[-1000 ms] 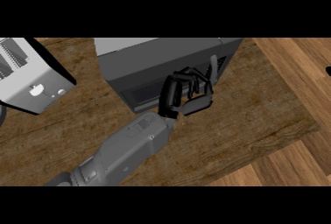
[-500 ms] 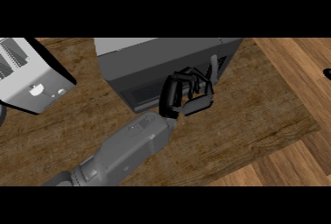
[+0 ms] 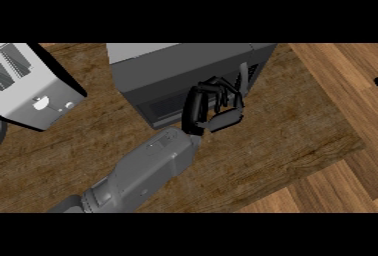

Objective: Pick up the milk, place it into the microwave and close the microwave

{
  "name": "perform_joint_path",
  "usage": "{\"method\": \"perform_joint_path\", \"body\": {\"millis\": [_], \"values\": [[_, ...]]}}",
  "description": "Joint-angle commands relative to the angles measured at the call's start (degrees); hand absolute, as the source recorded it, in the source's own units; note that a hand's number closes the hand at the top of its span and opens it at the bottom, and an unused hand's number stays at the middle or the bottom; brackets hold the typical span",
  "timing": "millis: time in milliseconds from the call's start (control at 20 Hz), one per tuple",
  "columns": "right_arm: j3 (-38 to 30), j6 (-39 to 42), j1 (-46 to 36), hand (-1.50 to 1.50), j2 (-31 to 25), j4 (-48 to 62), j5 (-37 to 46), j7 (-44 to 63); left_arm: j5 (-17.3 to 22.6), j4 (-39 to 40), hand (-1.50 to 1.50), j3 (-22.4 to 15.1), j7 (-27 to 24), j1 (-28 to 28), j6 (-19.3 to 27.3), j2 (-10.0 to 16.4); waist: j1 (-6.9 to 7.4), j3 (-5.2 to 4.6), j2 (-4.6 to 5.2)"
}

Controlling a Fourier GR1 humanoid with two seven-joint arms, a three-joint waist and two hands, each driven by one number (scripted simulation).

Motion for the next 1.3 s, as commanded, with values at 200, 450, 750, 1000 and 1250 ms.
{"method": "perform_joint_path", "body": {"millis": [200, 450, 750, 1000, 1250], "values": [[-0.1, 1.5, -0.9, -1.50, -1.8, 0.3, -1.8, 1.0, 1.3, 4.6, 1.50, 0.3, 0.5, -4.4, -2.7, 0.0, -0.27, -0.13, 1.03], [0.8, 2.7, -1.3, -1.50, -1.1, -0.4, -4.2, 0.7, 0.3, 8.6, 1.50, -3.1, 3.5, -4.9, -0.2, 0.0, -0.35, 0.18, 0.77], [0.8, 4.5, -0.8, -1.50, -2.7, -0.8, -6.6, 1.5, 1.9, 11.1, 1.50, -3.6, 5.6, -3.9, 2.3, 0.0, 1.08, 0.06, 0.47], [-0.9, 3.9, 0.6, -1.50, -3.8, -1.7, -7.5, 1.7, 3.8, 12.7, 1.50, -3.6, 5.9, -2.2, 5.3, 0.0, 2.44, -0.09, -0.46], [-2.2, 3.5, 1.3, -1.50, -4.9, -2.0, -9.0, 2.1, 6.2, 12.2, 1.50, -4.3, 6.5, -1.3, 4.3, 0.0, 4.16, -0.20, -0.48]]}}
